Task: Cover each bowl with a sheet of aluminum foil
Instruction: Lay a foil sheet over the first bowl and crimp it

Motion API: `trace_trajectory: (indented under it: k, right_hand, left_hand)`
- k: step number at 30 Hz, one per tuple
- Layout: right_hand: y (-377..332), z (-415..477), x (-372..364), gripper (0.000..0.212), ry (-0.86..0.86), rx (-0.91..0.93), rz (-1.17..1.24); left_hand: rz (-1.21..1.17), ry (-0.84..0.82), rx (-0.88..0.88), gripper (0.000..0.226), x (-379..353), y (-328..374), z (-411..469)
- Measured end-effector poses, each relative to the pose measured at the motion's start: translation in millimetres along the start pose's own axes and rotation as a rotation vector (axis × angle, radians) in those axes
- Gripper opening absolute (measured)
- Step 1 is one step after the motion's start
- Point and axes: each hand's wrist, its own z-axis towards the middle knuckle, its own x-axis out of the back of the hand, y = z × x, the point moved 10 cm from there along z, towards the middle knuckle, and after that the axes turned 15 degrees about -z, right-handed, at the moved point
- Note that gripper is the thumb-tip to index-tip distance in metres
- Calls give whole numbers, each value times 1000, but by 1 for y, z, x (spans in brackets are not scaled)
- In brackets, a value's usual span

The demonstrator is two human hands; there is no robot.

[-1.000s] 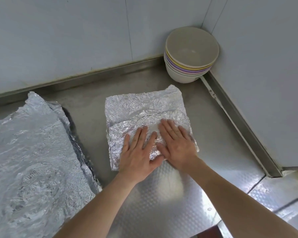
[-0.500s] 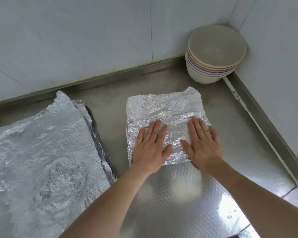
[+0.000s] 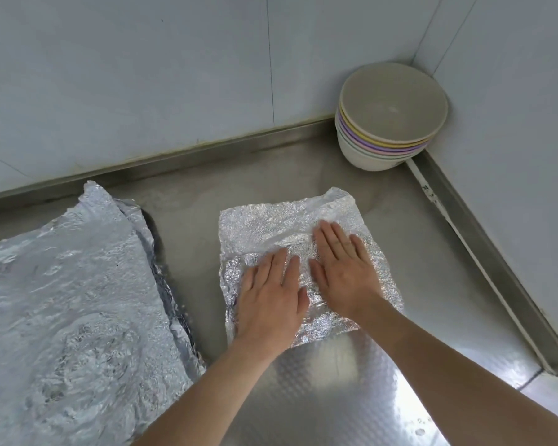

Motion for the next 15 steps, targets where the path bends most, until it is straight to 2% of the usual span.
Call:
trace_trajectory:
  k: [2,4,7,10,13,15]
  right_hand:
    - [0,-1,-2,64,-3,-8,-9]
    - [-2,-2,-3,63,-10,6,-7]
    - [3,1,10,64,70,-16,122]
    - [40,14,41,49,234,-249,315]
    - [78,40,38,58,91,-537,364]
    - [87,57,28,60,17,-616,561]
  left_hand:
    - [8,38,-39,56,8,1,20]
    - [16,-22,-12,62,-1,-12,37]
    - [-1,-36,45,66,-14,-31,43]
    - [-5,-28,42,66,-18,-32,41]
    - [-18,-34,47,67,-15,-31,42]
    - [-31,-78,60,68,-17,-32,42]
